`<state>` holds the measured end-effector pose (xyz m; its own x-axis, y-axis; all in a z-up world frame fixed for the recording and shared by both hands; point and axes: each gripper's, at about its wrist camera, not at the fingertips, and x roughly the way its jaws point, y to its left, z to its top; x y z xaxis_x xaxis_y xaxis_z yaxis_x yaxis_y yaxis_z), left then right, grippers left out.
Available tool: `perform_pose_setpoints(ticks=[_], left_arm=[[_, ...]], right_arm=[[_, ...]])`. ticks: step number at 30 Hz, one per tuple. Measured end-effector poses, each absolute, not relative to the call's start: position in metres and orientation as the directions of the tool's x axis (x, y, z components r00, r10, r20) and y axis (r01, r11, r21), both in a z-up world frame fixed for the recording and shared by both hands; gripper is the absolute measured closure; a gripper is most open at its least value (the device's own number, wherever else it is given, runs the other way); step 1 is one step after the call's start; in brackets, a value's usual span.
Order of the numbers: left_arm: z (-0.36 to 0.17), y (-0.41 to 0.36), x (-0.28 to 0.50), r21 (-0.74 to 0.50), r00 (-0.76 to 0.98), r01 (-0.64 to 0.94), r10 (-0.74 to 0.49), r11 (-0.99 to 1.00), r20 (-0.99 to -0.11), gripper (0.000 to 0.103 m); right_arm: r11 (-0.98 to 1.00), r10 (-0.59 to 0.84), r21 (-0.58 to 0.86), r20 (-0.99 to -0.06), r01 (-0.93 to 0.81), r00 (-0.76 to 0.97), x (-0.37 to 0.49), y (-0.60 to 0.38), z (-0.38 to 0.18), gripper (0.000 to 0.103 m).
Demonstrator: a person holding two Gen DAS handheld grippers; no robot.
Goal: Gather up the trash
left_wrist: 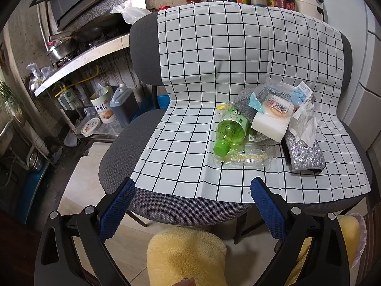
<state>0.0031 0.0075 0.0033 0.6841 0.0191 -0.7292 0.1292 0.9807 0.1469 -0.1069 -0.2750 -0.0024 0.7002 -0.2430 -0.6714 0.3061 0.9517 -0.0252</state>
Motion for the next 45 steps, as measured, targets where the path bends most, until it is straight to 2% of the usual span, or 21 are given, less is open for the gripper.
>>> perform_pose_setpoints(ticks=[27,41,45], left_arm=[[-0.007,0.013,0.009,0.139,0.664,0.117,0.026,0.983,-0.748,0.007],[-0.052,0.01,0.054,0.136,0.597,0.139,0.026,0.981,-0.802,0.008],[-0.06,0.014,0.074,0.068,0.578,0.159,-0.037,0.985,-0.815,0.008]], right_arm=[[0.953,-0.232,-0.018,-0.684,0.302,0.691,-0.1,-0.275,-0.013,0.006],[0.984,-0.112,0.028,-0.666,0.175,0.737,-0.029,-0.271,-0.037,0.006],[0.991,-0.053,0.055,-0.667,0.12,0.743,0.003,-0.263,-0.04,0.006]])
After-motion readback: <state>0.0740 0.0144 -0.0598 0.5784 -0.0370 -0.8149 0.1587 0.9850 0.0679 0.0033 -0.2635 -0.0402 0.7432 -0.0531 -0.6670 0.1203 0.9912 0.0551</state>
